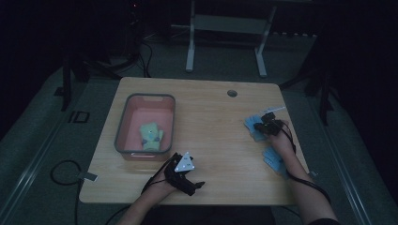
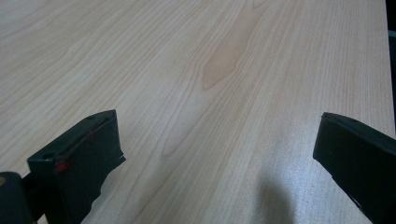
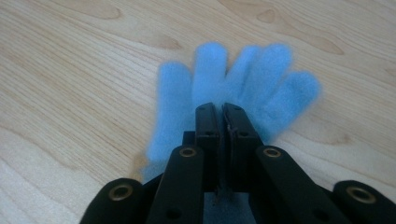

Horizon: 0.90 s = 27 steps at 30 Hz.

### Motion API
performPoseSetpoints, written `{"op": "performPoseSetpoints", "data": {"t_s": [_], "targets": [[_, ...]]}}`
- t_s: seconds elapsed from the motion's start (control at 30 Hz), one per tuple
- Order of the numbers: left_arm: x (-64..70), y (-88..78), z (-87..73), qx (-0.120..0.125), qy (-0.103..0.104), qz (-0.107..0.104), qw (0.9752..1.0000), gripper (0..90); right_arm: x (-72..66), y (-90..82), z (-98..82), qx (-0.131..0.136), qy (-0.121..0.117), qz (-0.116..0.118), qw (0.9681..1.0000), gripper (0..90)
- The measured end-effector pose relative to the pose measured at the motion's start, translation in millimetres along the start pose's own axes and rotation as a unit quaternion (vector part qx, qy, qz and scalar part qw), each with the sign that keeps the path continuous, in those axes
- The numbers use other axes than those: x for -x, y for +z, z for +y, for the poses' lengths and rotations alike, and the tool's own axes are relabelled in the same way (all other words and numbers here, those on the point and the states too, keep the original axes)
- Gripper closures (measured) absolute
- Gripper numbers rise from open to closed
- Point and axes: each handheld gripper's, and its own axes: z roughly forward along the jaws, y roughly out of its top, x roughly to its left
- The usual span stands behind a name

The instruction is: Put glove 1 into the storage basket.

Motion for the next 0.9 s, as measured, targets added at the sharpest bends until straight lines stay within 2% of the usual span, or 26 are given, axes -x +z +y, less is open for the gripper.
{"op": "performPoseSetpoints", "data": {"t_s": [0.1, 0.27, 0.33, 0.43, 0.53, 0.63, 0.7, 0.8, 0.9], "targets": [[0.2, 0.1, 0.0, 0.001, 0.001, 0.002, 1.0, 0.7, -1.0, -3.2, 2.5, -0.005, 0.015, 0.001, 0.9999, 86.7], [-0.6, -0.3, -0.6, 0.003, 0.0, 0.007, 1.0, 0.7, -14.7, -27.7, 9.9, 0.027, 0.027, 0.012, 0.9992, 86.8], [-0.3, -0.4, -0.9, 0.006, -0.001, 0.008, 0.9999, 0.7, -25.4, -39.3, 12.9, 0.04, 0.023, 0.006, 0.9989, 86.8], [0.2, -0.4, -0.6, 0.004, 0.002, 0.01, 0.9999, 0.7, -43.2, -54.8, 15.4, 0.055, 0.018, 0.008, 0.9983, 86.8], [0.3, -0.3, -0.4, 0.003, 0.004, 0.011, 0.9999, 0.7, -62.7, -69.8, 16.6, 0.074, 0.024, 0.013, 0.9969, 86.8], [0.5, -0.8, -0.2, 0.004, 0.006, 0.014, 0.9999, 0.7, -82.5, -82.6, 17.0, 0.086, 0.028, 0.014, 0.9958, 86.8], [0.1, -1.2, -0.2, 0.005, 0.005, 0.015, 0.9999, 0.7, -96.4, -89.1, 17.4, 0.089, 0.019, 0.005, 0.9958, 86.7], [-0.6, -2.0, -0.2, 0.006, 0.005, 0.016, 0.9998, 0.7, -113.5, -98.4, 17.4, 0.101, 0.029, 0.004, 0.9944, 86.7], [-0.4, -2.4, -0.1, 0.007, 0.004, 0.016, 0.9998, 0.7, -128.8, -102.6, 15.8, 0.112, 0.041, 0.012, 0.9928, 86.7]]}}
